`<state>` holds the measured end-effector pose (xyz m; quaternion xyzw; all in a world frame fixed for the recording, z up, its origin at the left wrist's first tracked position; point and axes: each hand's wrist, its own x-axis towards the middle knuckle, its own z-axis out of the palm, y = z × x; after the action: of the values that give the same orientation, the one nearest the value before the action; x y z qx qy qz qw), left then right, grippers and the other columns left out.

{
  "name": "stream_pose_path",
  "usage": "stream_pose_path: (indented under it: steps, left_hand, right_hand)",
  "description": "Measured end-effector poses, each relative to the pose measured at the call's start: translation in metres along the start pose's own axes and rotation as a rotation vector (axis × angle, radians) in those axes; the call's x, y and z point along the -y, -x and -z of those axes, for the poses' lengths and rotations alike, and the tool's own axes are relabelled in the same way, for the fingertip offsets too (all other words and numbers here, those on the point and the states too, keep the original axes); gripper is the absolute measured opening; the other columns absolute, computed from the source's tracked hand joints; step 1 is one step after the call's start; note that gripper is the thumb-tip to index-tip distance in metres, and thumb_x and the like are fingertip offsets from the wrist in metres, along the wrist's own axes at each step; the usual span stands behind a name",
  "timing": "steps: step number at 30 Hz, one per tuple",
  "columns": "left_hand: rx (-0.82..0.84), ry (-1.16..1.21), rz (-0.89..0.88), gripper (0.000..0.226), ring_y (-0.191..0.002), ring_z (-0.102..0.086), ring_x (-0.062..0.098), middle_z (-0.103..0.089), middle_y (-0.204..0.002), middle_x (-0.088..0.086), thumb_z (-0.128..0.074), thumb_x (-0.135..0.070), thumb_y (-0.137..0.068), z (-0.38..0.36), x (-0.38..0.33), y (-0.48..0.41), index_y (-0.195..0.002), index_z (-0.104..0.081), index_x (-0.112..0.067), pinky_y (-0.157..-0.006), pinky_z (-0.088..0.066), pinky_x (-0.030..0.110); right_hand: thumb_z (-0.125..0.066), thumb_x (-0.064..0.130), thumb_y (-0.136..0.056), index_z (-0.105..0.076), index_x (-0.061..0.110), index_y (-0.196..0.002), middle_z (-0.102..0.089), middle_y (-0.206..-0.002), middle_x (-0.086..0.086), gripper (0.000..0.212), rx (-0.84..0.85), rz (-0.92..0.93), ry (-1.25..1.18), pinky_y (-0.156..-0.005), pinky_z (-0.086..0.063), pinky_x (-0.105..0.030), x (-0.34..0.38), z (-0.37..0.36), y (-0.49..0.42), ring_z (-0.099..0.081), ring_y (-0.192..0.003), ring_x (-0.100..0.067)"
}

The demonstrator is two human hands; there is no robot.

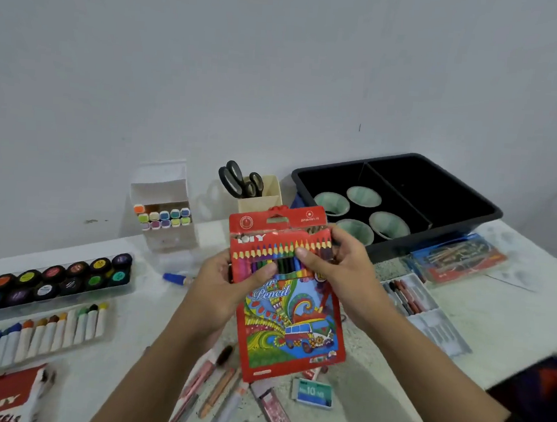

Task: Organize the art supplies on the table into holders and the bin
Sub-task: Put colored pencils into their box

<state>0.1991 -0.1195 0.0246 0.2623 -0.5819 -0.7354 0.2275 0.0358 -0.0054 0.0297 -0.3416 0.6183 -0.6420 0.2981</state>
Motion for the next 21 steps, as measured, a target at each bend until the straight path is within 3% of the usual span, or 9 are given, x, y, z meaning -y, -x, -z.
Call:
stream_pose_path:
  steps: [6, 9, 15, 18, 21]
  left_hand:
    - [0.141, -0.055, 0.075, 0.038, -0.106, -0.071, 0.031, -0.072, -0.117, 0.010, -0.067, -0.025, -0.090, -0.052, 0.020, -0.021, -0.126, -0.062, -0.016, -0.091, -0.056, 0.050]
    - [0.189, -0.115, 0.136, 0.038, -0.103, -0.072, 0.029, -0.074, -0.113, 0.009, -0.068, -0.018, -0.087, -0.089, 0.035, -0.029, -0.124, -0.062, -0.010, -0.081, -0.060, 0.038]
    - [0.194, -0.137, 0.149, 0.033, -0.104, -0.071, 0.030, -0.074, -0.112, 0.009, -0.065, -0.012, -0.091, -0.177, 0.053, -0.047, -0.124, -0.060, -0.012, -0.091, -0.057, 0.050]
    - [0.153, -0.165, 0.130, 0.028, -0.094, -0.073, 0.025, -0.075, -0.106, 0.006, -0.066, -0.017, -0.091, -0.217, 0.062, -0.061, -0.118, -0.060, -0.013, -0.084, -0.059, 0.046]
    - [0.104, -0.166, 0.123, 0.023, -0.077, -0.070, 0.019, -0.075, -0.096, 0.008, -0.068, -0.019, -0.090, -0.251, 0.074, -0.075, -0.111, -0.063, -0.012, -0.064, -0.056, 0.033]
  right_hand:
    - [-0.072, 0.007, -0.088, -0.061, 0.006, -0.111, -0.075, -0.103, -0.016, 0.026, -0.202, 0.012, -0.161, -0.080, -0.060, -0.050, -0.006, 0.072, -0.005, -0.073, -0.092, -0.036]
    - [-0.073, 0.005, -0.085, -0.059, 0.005, -0.110, -0.075, -0.103, -0.015, 0.029, -0.269, 0.008, -0.221, -0.080, -0.059, -0.049, -0.006, 0.124, -0.011, -0.073, -0.092, -0.037]
    - [-0.083, 0.013, -0.071, -0.056, 0.015, -0.105, -0.073, -0.103, -0.011, 0.044, -0.130, -0.098, -0.183, -0.069, -0.060, -0.041, -0.010, 0.249, -0.019, -0.073, -0.089, -0.033]
    - [-0.080, 0.018, -0.069, -0.060, 0.009, -0.106, -0.073, -0.106, -0.016, 0.043, -0.083, -0.156, -0.102, -0.071, -0.061, -0.041, -0.010, 0.307, -0.021, -0.073, -0.091, -0.034]
    - [-0.084, 0.025, -0.067, -0.066, 0.004, -0.105, -0.074, -0.104, -0.020, 0.046, -0.051, -0.220, 0.045, -0.085, -0.059, -0.048, -0.012, 0.352, -0.019, -0.074, -0.092, -0.035]
